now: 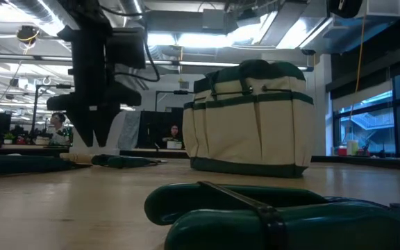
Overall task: Pick & Place Garden tools in Gardening bag
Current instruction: Put the top trowel into the gardening bag
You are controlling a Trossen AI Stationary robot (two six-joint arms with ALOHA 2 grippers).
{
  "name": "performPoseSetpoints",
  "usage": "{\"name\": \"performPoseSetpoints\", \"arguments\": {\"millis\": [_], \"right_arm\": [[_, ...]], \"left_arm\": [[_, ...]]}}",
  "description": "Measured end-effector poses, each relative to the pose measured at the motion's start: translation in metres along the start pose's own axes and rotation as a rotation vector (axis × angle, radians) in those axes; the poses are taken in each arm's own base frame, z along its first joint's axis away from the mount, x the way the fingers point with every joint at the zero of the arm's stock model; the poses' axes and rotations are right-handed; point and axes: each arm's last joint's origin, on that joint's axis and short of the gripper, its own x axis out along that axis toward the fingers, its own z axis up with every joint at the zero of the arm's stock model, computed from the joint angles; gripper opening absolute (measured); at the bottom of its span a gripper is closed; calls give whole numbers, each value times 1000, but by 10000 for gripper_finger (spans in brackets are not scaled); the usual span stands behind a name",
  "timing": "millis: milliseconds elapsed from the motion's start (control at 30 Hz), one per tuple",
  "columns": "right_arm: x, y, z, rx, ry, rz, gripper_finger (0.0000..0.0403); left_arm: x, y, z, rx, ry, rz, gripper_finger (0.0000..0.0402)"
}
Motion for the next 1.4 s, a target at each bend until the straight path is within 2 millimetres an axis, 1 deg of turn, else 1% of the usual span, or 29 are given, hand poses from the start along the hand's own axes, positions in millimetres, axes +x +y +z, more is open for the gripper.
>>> {"name": "performPoseSetpoints", "arguments": {"millis": [167,333,700,1100,1400], "right_arm": [[0,0,0,6,14,12,193],[0,0,-1,16,20,16,193],[0,0,-1,23,22,17,193],[0,-1,-2,21,32,5,193],[0,-1,-2,18,37,0,193]], "left_arm": [[8,4,3,-13,56,-6,145],[17,10,3,-39,63,-13,145],[19,13,13,-48,33,-39,144],[22,16,12,-41,62,-50,123],[22,15,11,-38,77,-62,121]]}}
